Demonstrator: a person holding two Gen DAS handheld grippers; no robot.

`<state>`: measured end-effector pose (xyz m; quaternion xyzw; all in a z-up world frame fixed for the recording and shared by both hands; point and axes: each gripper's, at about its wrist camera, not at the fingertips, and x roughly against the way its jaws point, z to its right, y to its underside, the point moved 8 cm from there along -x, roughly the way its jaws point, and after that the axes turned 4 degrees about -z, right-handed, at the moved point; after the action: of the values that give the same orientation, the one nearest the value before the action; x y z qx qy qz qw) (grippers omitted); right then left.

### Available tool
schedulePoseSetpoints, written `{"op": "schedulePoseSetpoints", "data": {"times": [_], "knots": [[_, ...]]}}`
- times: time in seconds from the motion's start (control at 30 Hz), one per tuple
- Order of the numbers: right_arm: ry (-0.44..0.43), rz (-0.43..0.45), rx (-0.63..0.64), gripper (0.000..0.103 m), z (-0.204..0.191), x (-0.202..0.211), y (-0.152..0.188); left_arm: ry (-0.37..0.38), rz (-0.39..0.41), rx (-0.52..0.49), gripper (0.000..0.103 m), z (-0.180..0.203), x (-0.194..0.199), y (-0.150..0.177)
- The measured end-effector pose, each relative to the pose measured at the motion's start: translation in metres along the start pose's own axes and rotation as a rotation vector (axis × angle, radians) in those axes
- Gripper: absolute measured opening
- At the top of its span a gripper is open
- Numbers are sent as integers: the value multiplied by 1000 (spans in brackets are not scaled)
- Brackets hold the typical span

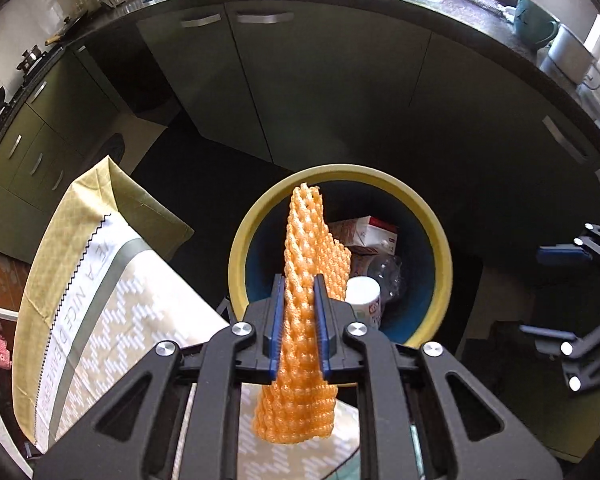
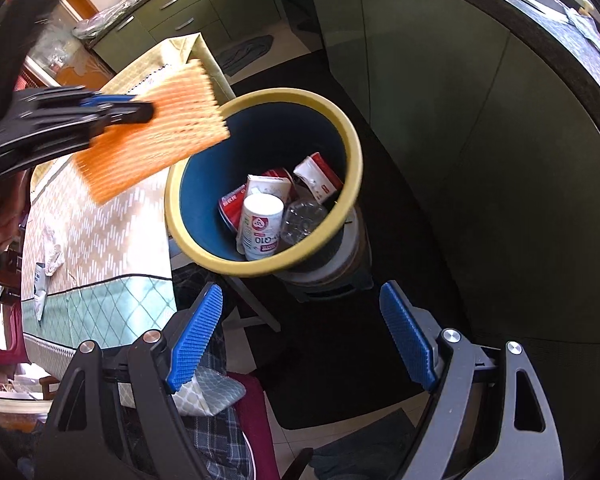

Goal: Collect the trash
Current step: 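Carry the orange foam net over the bin and open the left gripper, then grasp the white paper towel with the right gripper and lift it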

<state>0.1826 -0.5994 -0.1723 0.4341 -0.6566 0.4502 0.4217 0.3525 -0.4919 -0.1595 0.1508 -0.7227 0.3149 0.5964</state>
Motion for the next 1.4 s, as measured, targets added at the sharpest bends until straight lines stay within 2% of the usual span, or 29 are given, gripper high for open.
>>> {"op": "schedulePoseSetpoints", "data": {"times": [0.13, 0.27, 0.4, 0.57, 0.7, 0.87, 1.07, 1.2, 1.4], "knots": [[-3, -7, 5, 81, 2, 1, 3, -32, -17, 33, 25, -1, -30, -15], [-6, -16, 25, 81, -2, -3, 3, -25, -22, 25, 29, 0, -24, -8], [-4, -25, 50, 81, -14, -6, 2, 2, 13, 41, 33, -13, 16, 22], [-10, -28, 119, 81, -48, -9, 3, 20, 41, 88, 43, -42, 80, 94], [-39, -19, 237, 81, -105, -15, 0, -4, 61, 161, 44, -75, 126, 166], [-82, -54, 422, 81, -201, -38, -3, -39, 105, 296, 53, -114, 179, 259], [-142, -107, 581, 81, -318, -73, -4, -48, 113, 462, 54, -150, 202, 363], [-160, -142, 653, 81, -383, -92, -6, -48, 98, 540, 54, -168, 197, 409], [-86, -199, 746, 81, -443, -127, -7, -27, 94, 608, 54, -182, 191, 441]]}}
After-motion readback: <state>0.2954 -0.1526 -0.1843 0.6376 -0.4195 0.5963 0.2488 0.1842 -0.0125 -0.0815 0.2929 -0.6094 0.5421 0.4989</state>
